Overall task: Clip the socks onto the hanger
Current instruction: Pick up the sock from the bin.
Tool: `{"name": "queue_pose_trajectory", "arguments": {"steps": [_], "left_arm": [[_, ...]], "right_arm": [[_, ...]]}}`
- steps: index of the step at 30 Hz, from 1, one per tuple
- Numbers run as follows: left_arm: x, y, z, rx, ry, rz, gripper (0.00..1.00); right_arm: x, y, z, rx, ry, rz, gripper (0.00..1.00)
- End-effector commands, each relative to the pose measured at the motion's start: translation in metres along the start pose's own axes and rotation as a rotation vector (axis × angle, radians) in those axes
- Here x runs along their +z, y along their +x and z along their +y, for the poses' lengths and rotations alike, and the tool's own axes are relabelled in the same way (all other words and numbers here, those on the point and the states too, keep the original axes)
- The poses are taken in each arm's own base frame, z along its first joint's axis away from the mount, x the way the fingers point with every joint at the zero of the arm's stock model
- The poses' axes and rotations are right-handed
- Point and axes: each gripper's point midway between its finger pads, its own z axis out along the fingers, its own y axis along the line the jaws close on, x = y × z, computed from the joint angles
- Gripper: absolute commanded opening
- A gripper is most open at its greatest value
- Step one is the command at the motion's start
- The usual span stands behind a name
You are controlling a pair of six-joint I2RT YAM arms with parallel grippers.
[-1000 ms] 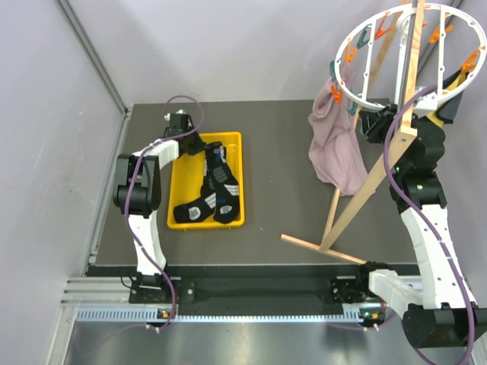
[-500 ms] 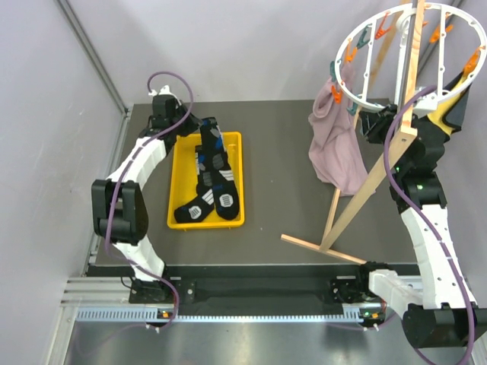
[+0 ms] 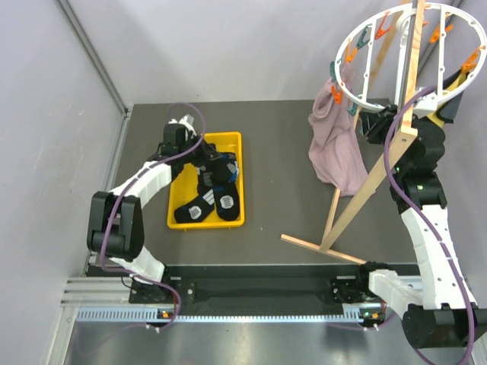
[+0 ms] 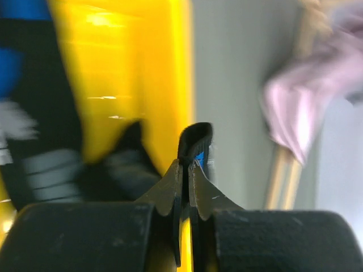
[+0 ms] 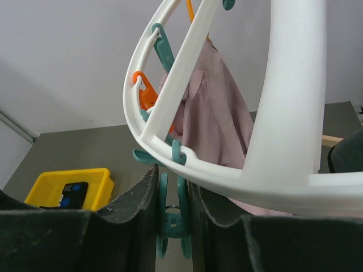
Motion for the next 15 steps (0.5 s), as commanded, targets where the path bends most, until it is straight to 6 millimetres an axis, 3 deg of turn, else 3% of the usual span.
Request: {"name": "queue_pose_trajectory", "arguments": {"steps": [1, 4, 8, 10, 13, 14, 15], "left_arm": [[-0.044, -0.016, -0.102, 0.183, 0.348, -0.088, 0.0], [-0.078, -0.016, -0.153, 0.279, 0.495, -0.119, 0.0], [-0.136, -0.021, -0.24, 0.411, 0.75, -0.178, 0.0], [-0.162, -0.013, -0.282, 0.462, 0.878, -0.175, 0.0], [-0.177, -0.001, -0.318, 0.455, 1.021, -0.155, 0.0], [-0.169, 0.003, -0.323, 0.406, 1.039, -0.114, 0.0], [-0.174, 0.007, -0.334, 0.415, 1.096, -0.118, 0.0]], "right_arm": [[-0.007, 0.018, 0.001, 0.021, -0.008, 0.09, 0.0], [-0.008, 0.017, 0.001, 0.025, -0.01, 0.091, 0.0], [-0.007, 0.018, 0.006, 0.042, -0.034, 0.095, 0.0], [-0.006, 0.019, 0.007, 0.049, -0.041, 0.099, 0.0], [-0.004, 0.02, 0.01, 0.064, -0.056, 0.108, 0.0], [-0.004, 0.019, 0.012, 0.071, -0.064, 0.106, 0.0], [-0.004, 0.019, 0.012, 0.074, -0.064, 0.105, 0.0]]}}
